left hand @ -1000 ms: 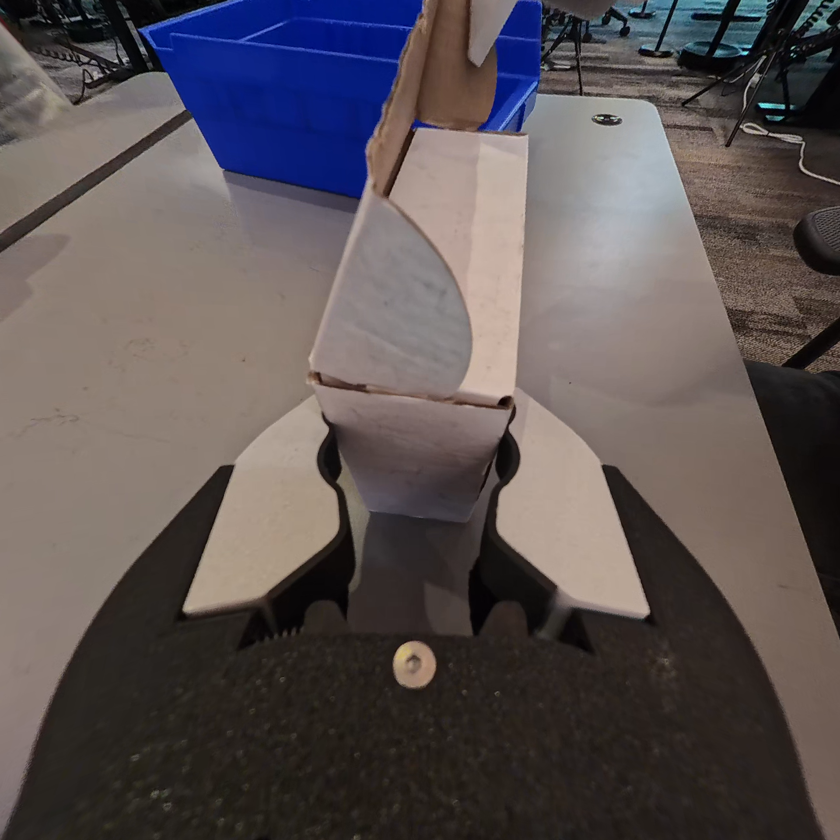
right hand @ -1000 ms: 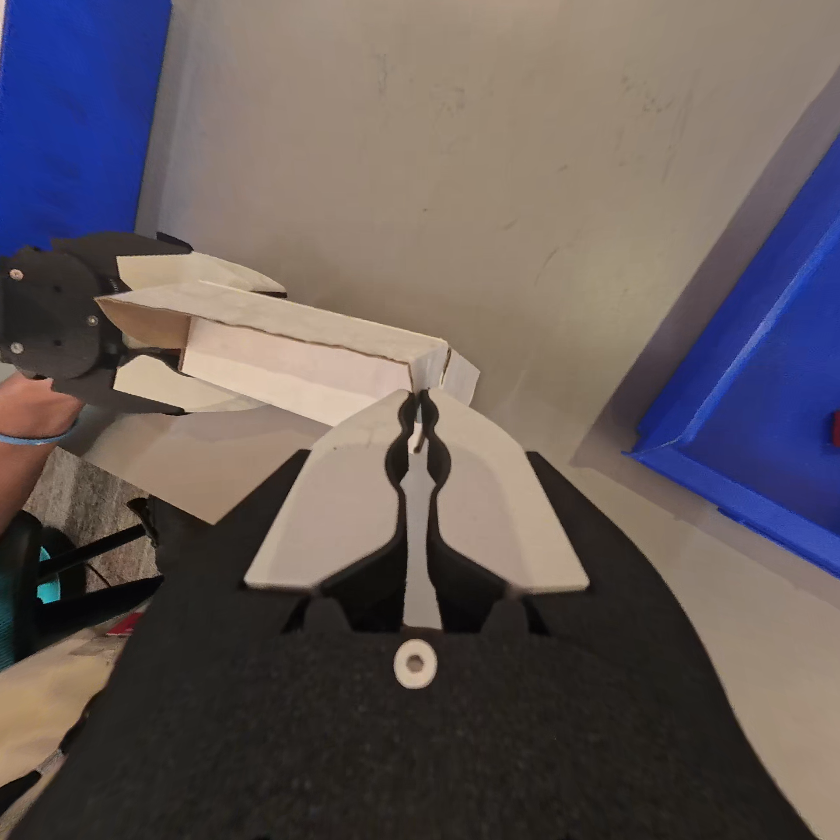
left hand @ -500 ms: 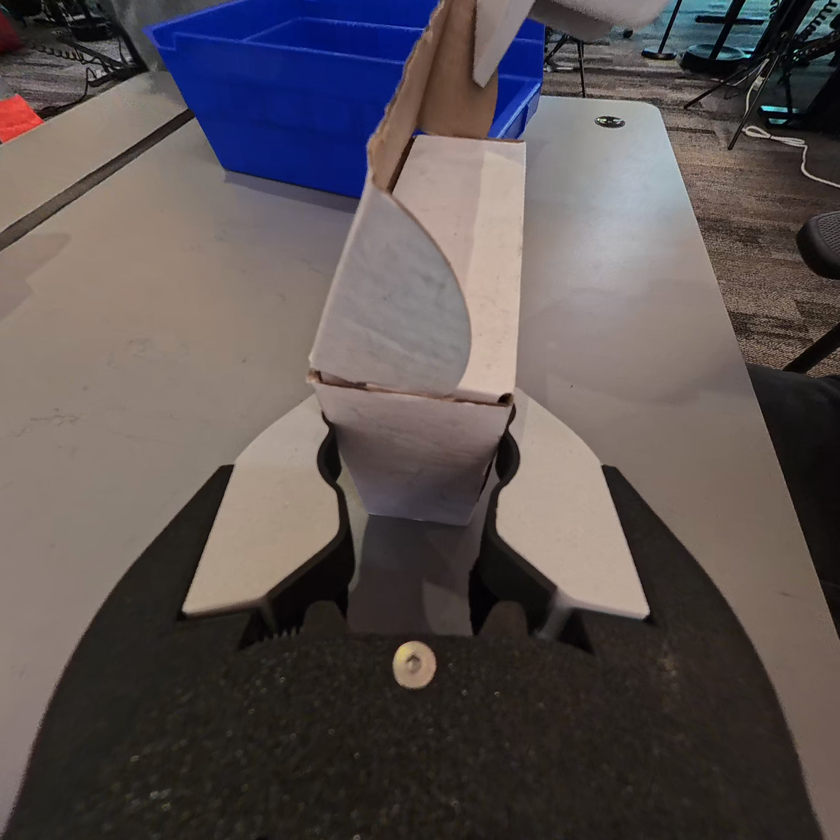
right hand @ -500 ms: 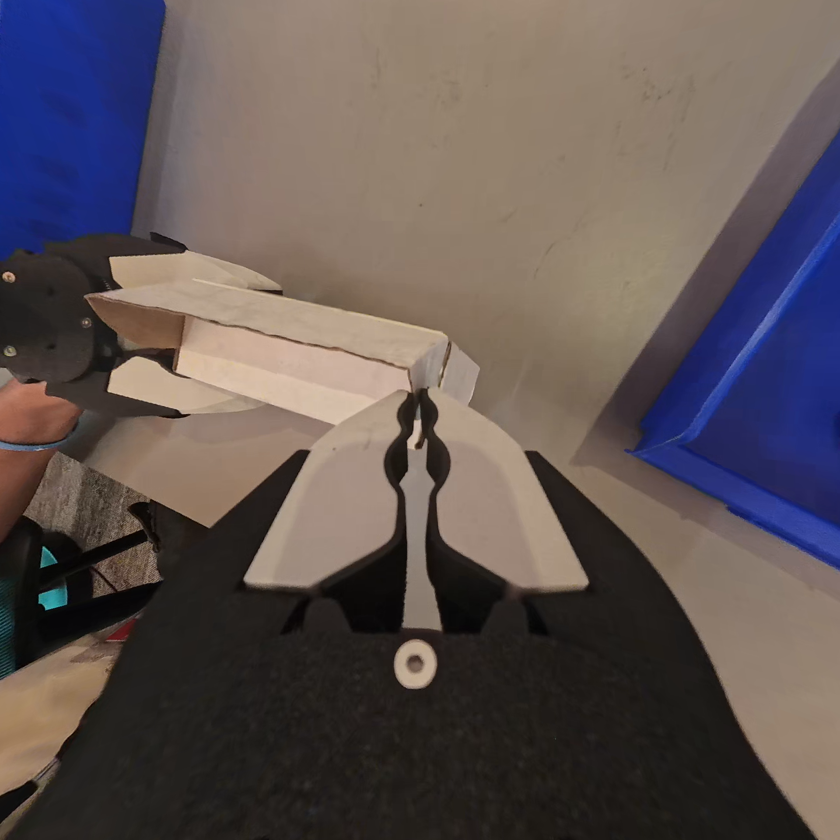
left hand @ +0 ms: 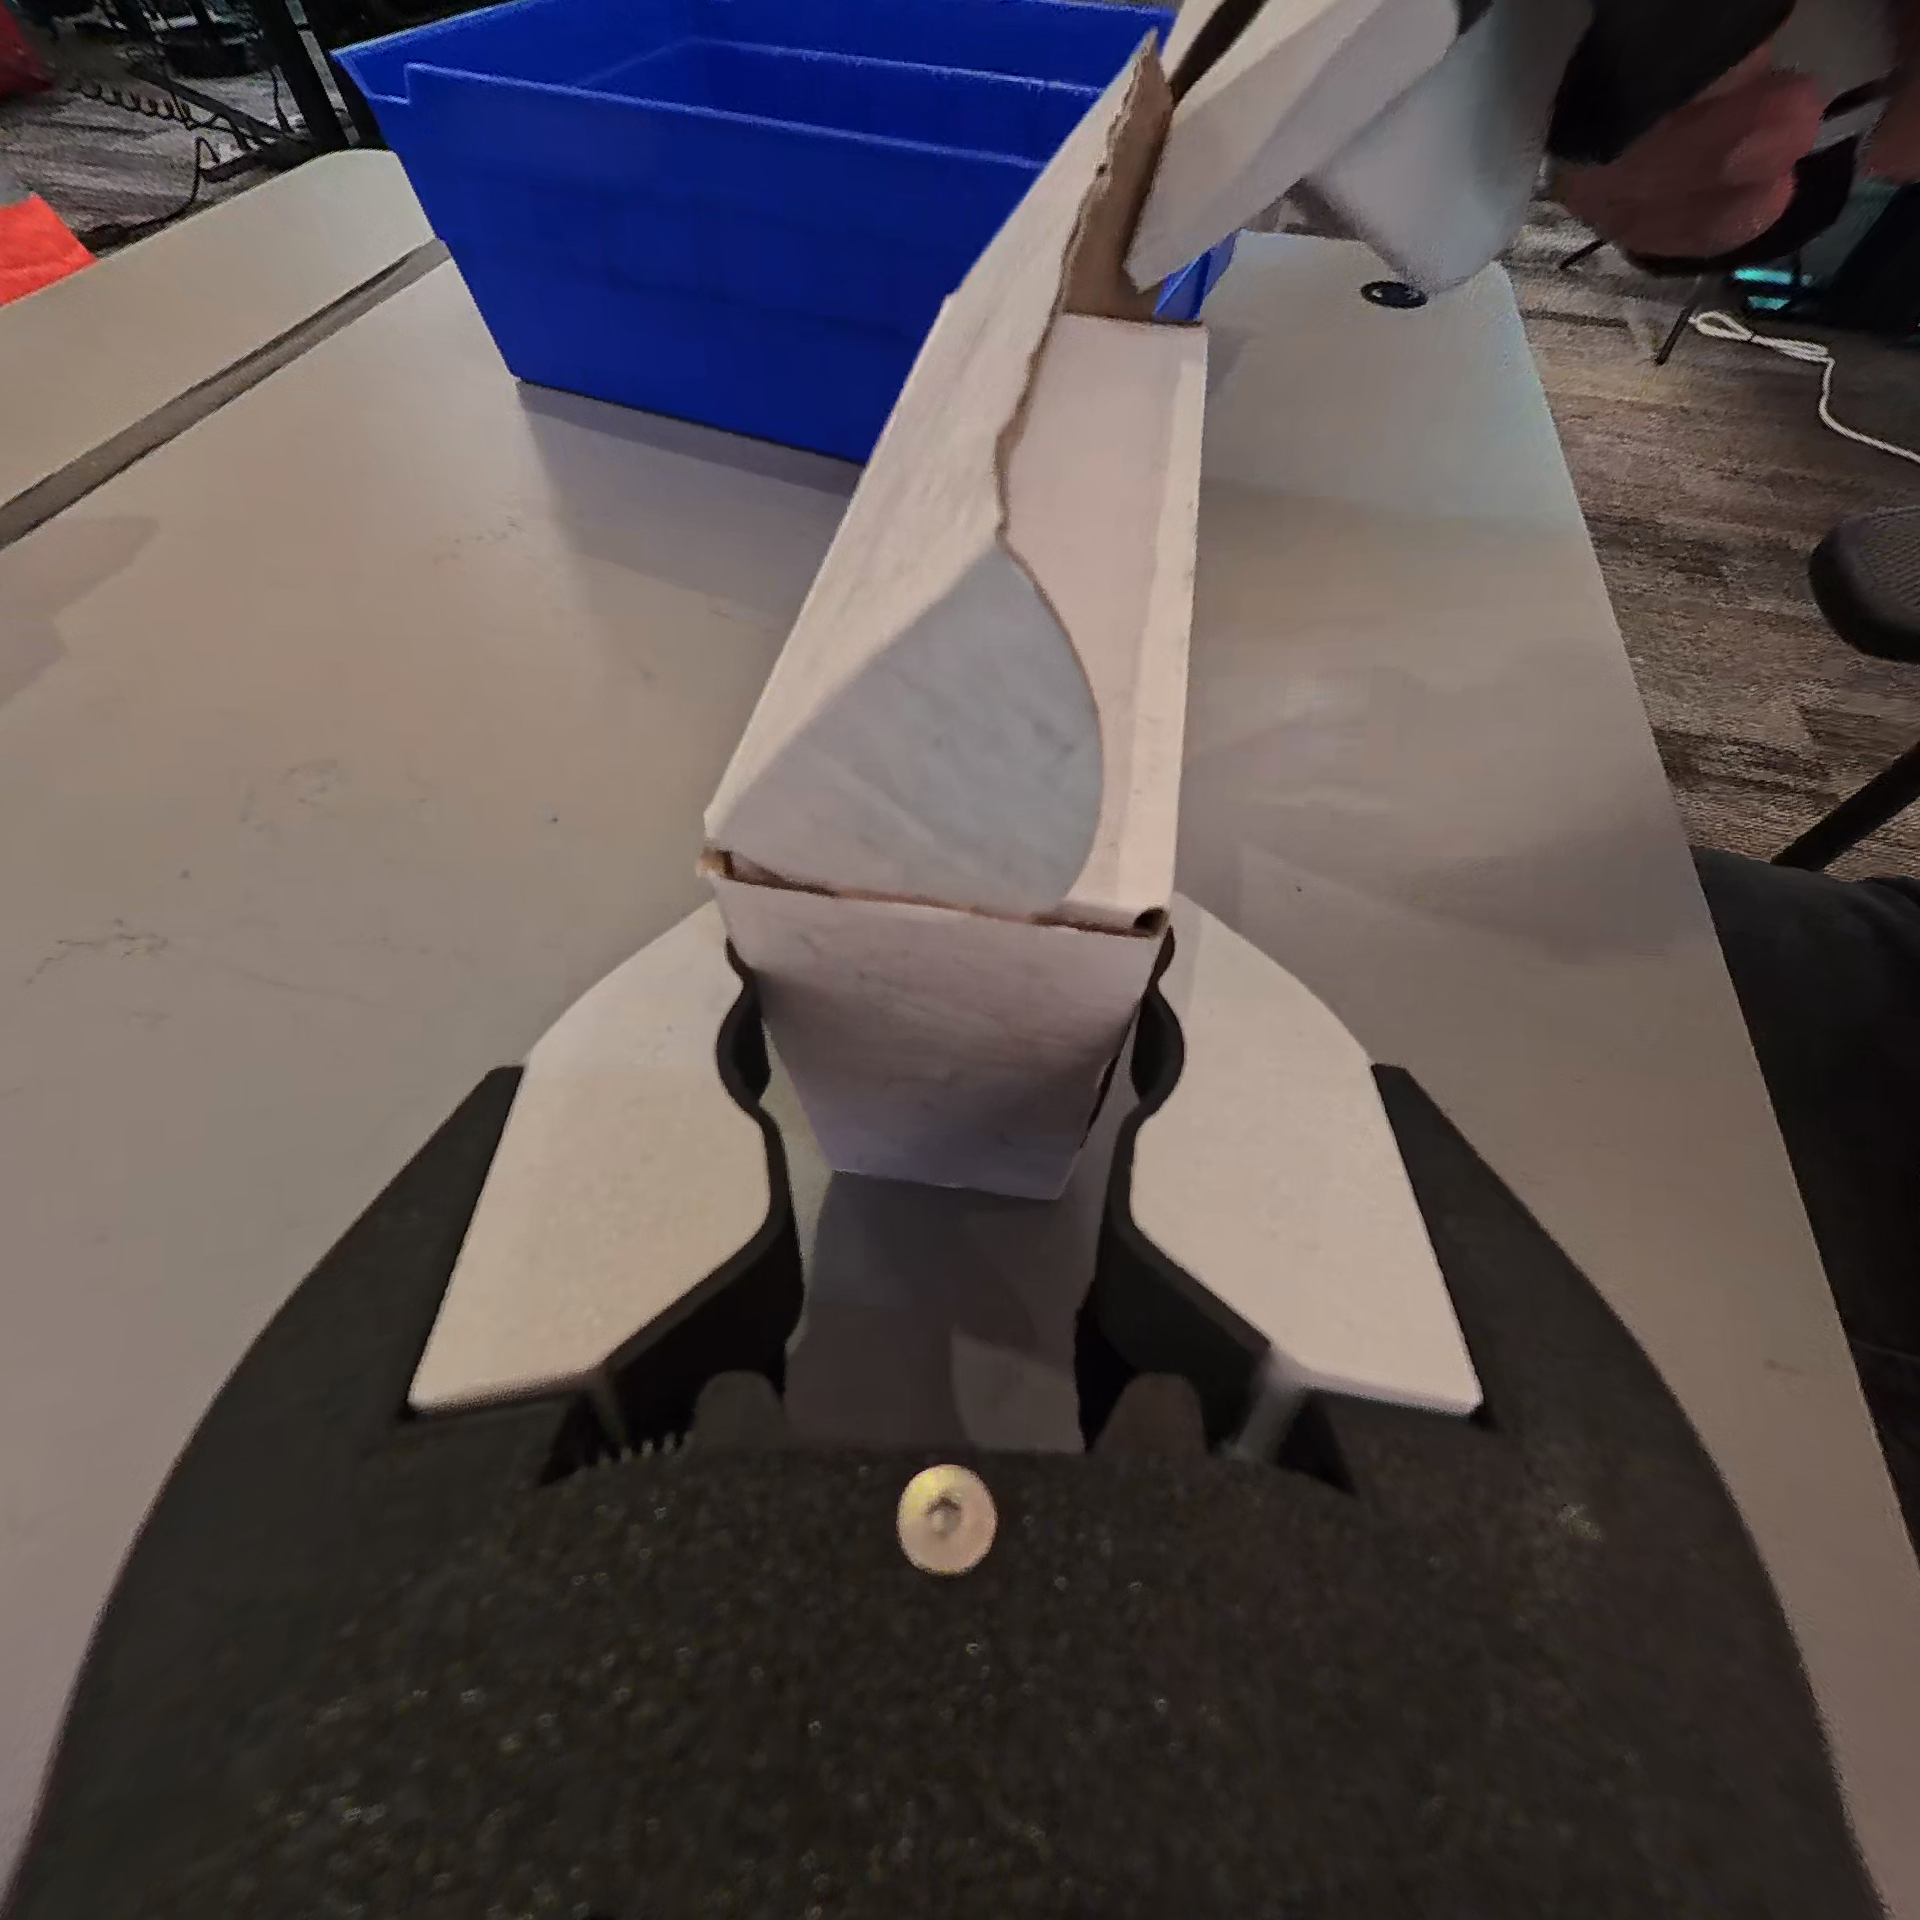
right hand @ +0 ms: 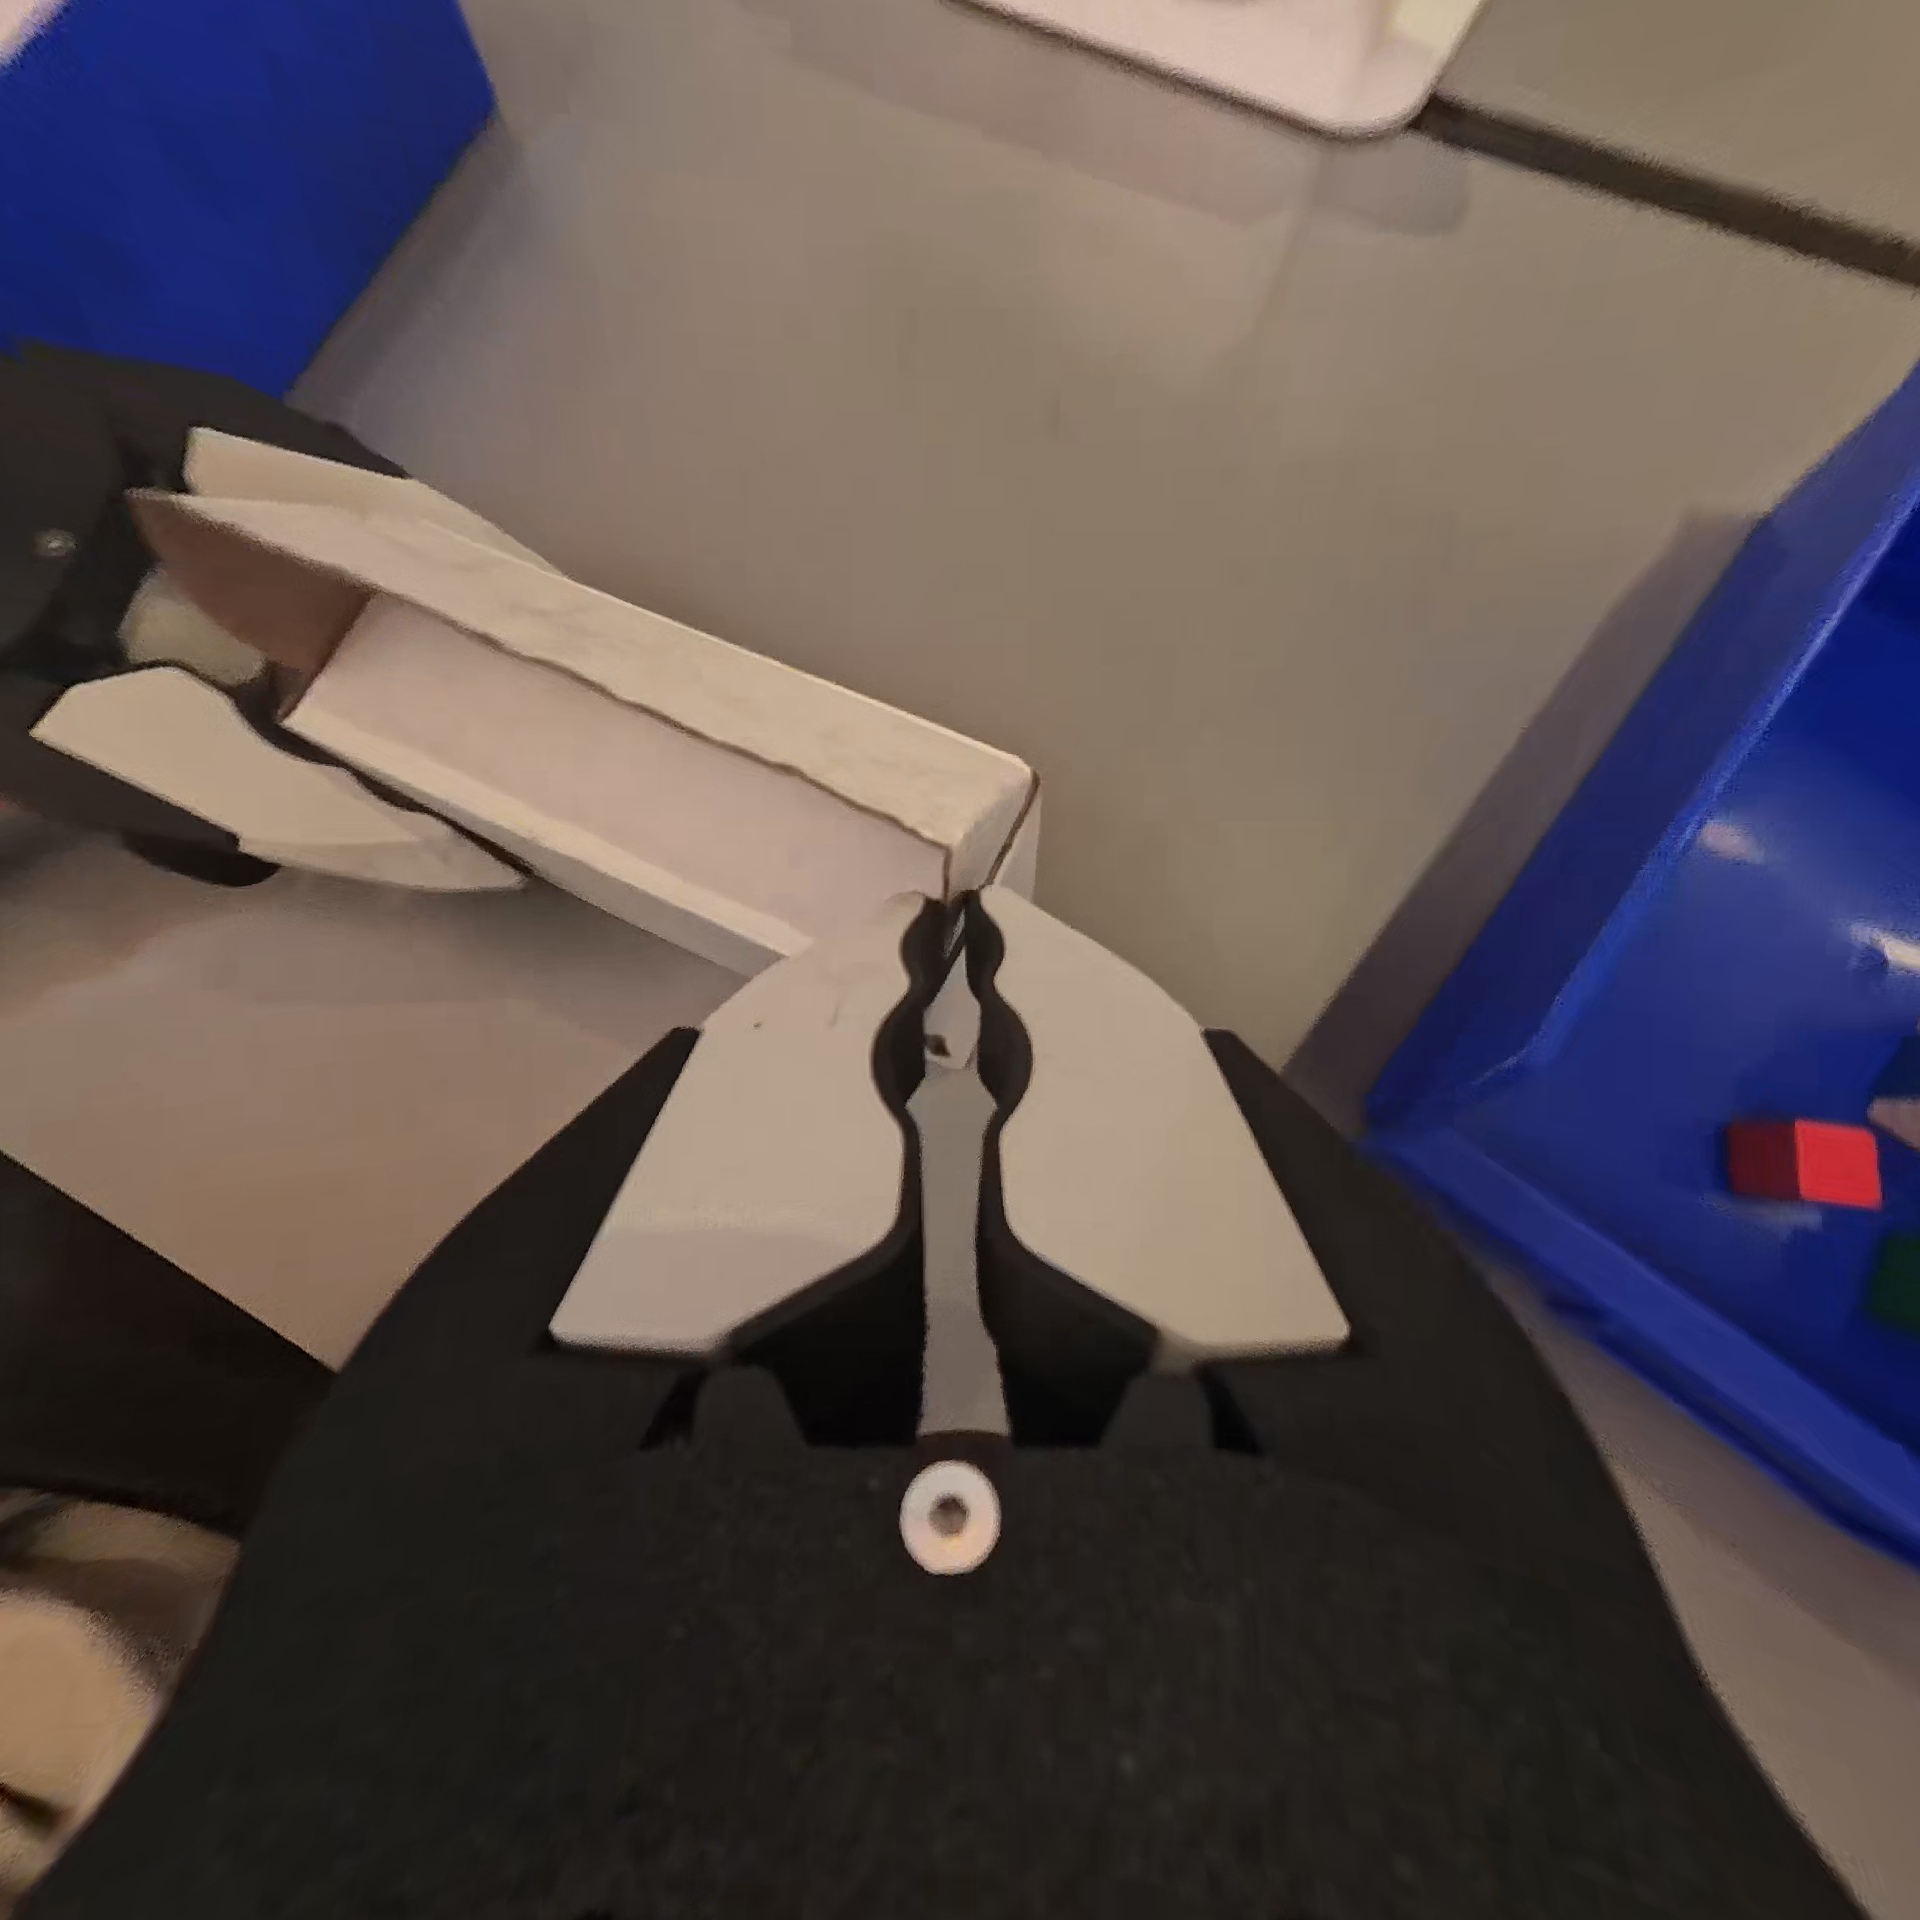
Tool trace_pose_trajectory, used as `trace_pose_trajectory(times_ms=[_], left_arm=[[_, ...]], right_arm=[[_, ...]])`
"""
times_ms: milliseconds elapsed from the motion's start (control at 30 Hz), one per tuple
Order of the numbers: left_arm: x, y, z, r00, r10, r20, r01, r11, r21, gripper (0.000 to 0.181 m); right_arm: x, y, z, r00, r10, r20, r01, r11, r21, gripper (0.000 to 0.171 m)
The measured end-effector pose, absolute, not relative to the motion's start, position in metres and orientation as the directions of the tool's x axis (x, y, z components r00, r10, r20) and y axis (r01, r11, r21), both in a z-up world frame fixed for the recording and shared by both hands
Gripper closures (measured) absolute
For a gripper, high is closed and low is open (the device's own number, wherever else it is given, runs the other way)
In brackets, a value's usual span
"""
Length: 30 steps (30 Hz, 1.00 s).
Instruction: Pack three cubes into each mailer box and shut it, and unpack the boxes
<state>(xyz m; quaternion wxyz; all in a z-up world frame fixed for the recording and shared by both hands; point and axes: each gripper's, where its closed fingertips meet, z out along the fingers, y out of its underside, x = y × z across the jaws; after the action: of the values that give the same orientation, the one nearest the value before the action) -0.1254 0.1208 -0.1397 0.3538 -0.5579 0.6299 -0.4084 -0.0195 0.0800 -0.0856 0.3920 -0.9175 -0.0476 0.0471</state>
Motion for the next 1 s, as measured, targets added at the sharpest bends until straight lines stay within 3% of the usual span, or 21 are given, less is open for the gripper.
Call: trace_pose_trajectory(times_ms=[100, 133, 200, 300, 400, 467, 533, 1000], left_arm=[[-0.138, 0.120, -0.132, -0.094, -0.995, 0.015, -0.422, 0.026, -0.906, 0.094], [-0.145, 0.119, -0.125, -0.084, -0.996, 0.015, -0.410, 0.021, -0.912, 0.097], [-0.159, 0.120, -0.099, -0.052, -0.998, 0.029, -0.347, -0.009, -0.938, 0.117], [-0.171, 0.128, -0.040, 0.008, -0.988, 0.154, -0.145, -0.153, -0.978, 0.144], [-0.169, 0.132, -0.009, -0.020, -0.955, 0.295, -0.059, -0.293, -0.954, 0.154], [-0.161, 0.129, -0.018, -0.037, -0.951, 0.308, -0.131, -0.301, -0.945, 0.161], [-0.155, 0.128, -0.030, -0.022, -0.949, 0.315, -0.156, -0.308, -0.938, 0.179], [-0.149, 0.116, -0.059, -0.022, -0.965, 0.262, -0.231, -0.251, -0.940, 0.181]], right_arm=[[-0.025, 0.075, -0.068, 0.968, 0.249, -0.024, 0.119, -0.542, -0.832, 0.156], [-0.023, 0.073, -0.060, 0.961, 0.275, 0.014, 0.147, -0.470, -0.870, 0.151], [-0.019, 0.071, -0.048, 0.944, 0.317, 0.093, 0.206, -0.345, -0.916, 0.138], [-0.015, 0.075, -0.047, 0.949, 0.313, 0.045, 0.141, -0.292, -0.946, 0.142], [-0.014, 0.083, -0.044, 0.937, 0.342, -0.076, 0.009, -0.241, -0.970, 0.152], [-0.013, 0.087, -0.042, 0.897, 0.390, -0.206, -0.122, -0.228, -0.966, 0.164], [-0.016, 0.090, -0.047, 0.842, 0.433, -0.321, -0.219, -0.270, -0.938, 0.171], [-0.026, 0.078, -0.056, 0.817, 0.479, -0.323, -0.210, -0.274, -0.938, 0.171]])
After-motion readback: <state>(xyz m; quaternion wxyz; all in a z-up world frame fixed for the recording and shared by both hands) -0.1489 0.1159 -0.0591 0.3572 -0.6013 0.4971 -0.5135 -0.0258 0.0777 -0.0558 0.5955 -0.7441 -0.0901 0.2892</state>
